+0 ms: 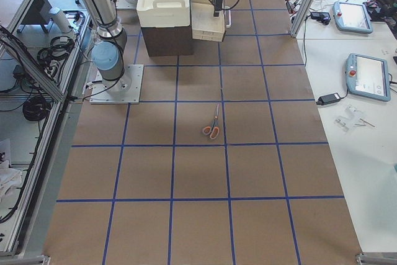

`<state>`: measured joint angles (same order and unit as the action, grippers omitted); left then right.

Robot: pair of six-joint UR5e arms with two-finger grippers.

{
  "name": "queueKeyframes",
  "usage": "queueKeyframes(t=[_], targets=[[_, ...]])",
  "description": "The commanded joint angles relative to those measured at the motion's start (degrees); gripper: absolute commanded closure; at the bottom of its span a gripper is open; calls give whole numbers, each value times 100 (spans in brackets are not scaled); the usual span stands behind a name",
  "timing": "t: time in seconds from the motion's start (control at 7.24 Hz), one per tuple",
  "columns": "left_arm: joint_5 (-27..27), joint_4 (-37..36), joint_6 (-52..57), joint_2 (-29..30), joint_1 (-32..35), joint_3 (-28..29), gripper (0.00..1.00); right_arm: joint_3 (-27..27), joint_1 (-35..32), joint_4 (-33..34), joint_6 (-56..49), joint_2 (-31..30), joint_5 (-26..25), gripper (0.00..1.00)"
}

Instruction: Put scissors in drawer and close it

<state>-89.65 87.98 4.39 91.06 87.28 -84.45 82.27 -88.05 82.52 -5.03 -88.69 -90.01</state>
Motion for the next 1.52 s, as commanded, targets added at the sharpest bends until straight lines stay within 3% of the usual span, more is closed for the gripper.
queueKeyframes(t=[0.0, 0.28, 0.69, 1.1, 1.24, 1.38], targets=[[0, 0, -9, 9, 9, -1, 0, 0, 16, 1, -15, 9, 10, 0], [0, 0, 0, 9, 9, -1, 0, 9, 199, 9, -1002, 18, -8, 0], [0, 0, 0, 0, 0, -1, 0, 412, 1585, 62, -2784, 36, 88, 0], [0, 9, 0, 0, 0, -1, 0, 1062, 2912, 192, -6419, 35, 10, 0], [0, 9, -9, 0, 9, -1, 0, 1377, 3308, 551, -7806, 105, 1, 0], [0, 9, 0, 0, 0, -1, 0, 1780, 3547, 1407, -8977, 176, -147, 0]])
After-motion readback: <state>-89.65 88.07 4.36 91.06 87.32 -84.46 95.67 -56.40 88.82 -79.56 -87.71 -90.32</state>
